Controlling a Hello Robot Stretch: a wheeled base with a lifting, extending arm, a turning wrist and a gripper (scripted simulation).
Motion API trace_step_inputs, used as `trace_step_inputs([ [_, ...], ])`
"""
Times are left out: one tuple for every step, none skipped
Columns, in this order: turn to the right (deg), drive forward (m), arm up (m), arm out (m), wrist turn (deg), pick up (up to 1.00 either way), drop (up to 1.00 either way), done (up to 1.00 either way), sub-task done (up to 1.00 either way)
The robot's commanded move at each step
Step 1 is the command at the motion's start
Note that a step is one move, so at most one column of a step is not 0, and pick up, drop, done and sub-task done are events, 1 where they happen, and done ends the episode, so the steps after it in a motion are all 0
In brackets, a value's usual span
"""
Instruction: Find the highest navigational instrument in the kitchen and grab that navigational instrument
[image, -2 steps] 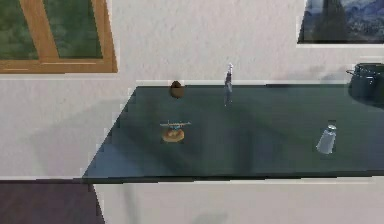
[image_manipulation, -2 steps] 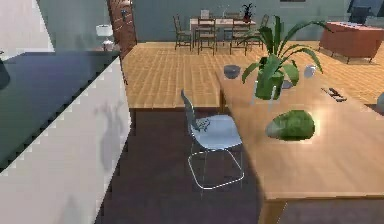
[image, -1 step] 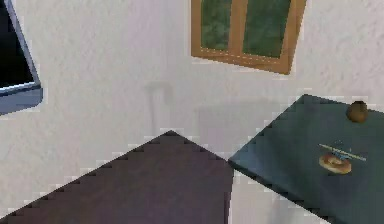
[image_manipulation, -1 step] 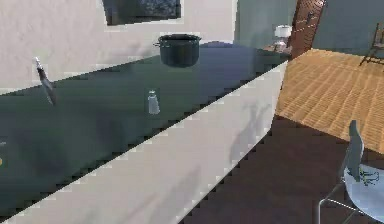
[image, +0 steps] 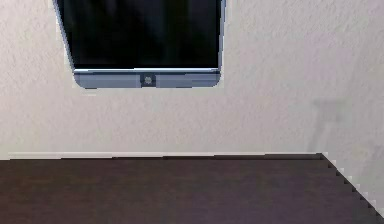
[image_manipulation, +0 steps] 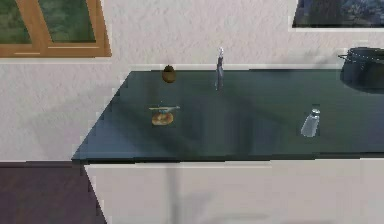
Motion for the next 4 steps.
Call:
trace_step_inputs([
  [-3.0, 0.0, 0.0, 0.0, 0.0, 0.0, 0.0, 0.0, 0.0],
  [45.0, 0.0, 0.0, 0.0, 0.0, 0.0, 0.0, 0.0, 0.0],
  [0.0, 0.4, 0.0, 0.0, 0.0, 0.0, 0.0, 0.0, 0.0],
  [-21.0, 0.0, 0.0, 0.0, 0.0, 0.0, 0.0, 0.0, 0.0],
])
